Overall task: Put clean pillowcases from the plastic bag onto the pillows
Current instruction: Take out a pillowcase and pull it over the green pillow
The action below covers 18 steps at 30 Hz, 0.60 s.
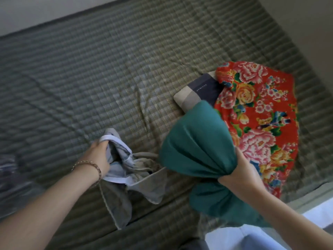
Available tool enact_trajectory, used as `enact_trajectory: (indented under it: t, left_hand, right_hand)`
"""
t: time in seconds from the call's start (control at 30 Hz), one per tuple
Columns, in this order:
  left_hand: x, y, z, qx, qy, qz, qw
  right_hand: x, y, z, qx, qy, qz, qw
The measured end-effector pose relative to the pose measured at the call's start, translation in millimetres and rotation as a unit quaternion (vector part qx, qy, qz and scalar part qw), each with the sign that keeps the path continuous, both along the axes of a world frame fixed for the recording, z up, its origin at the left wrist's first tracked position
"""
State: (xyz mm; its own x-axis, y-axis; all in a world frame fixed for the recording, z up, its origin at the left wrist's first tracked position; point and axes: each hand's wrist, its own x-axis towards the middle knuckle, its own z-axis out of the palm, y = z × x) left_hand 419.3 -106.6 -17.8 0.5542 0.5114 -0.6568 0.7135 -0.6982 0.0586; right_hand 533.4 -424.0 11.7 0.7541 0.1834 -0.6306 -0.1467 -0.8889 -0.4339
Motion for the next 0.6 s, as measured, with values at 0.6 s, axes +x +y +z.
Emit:
enact_trajectory:
  t: [0.6]
  left_hand:
    - [-147.7, 57.7, 62.5, -0.062, 0.018, -0.257, 0.964]
  right_hand:
    - [-139.3, 126.5, 60.8, 0.209, 0.148, 0.131, 0.958]
